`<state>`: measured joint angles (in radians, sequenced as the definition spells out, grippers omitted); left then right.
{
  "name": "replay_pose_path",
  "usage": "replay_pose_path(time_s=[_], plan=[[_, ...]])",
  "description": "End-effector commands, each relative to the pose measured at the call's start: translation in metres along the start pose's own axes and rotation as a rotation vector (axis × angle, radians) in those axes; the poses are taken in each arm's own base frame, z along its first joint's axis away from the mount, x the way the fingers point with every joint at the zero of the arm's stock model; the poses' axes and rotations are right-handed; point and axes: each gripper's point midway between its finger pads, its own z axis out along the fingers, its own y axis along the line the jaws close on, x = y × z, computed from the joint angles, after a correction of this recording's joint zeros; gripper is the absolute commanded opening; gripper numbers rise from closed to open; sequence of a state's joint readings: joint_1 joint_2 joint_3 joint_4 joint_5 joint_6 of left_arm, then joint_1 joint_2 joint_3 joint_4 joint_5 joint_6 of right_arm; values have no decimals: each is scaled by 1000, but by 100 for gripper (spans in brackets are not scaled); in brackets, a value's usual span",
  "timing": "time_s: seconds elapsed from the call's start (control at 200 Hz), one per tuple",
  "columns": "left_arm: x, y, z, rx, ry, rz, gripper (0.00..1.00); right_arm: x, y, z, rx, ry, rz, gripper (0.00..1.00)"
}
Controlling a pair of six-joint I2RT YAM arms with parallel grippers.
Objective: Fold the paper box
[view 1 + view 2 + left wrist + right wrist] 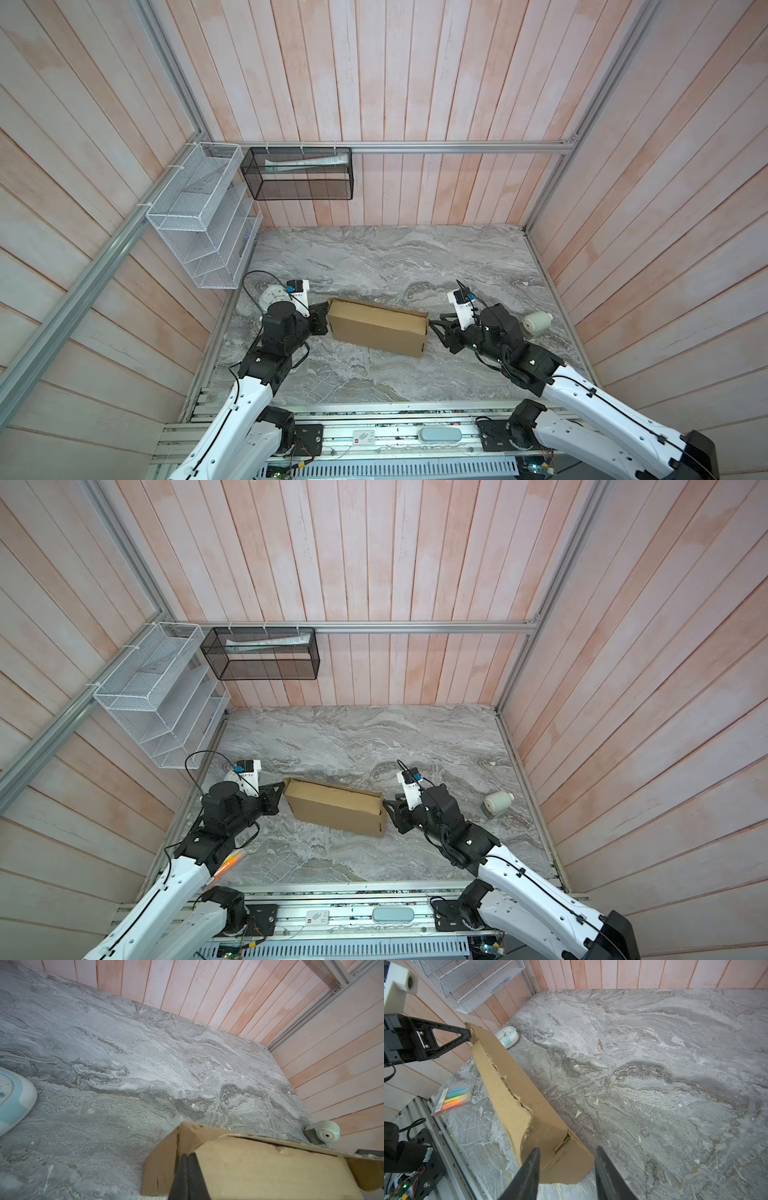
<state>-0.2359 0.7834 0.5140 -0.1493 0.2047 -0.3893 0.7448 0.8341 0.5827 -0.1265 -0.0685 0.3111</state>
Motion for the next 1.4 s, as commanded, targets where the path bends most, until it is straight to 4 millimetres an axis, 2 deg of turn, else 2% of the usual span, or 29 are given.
replay_pose_path(time_s=[0.0, 0.455, 1.396], plan=[[24, 10, 1, -26, 76, -22, 0, -2, 6, 2, -18, -10, 2, 44], [24, 8, 2, -17, 77, -21, 0, 7, 10, 10, -37, 20, -11, 43], [25, 6, 3, -3, 82, -20, 0, -7, 20, 14, -66, 3, -28, 41]])
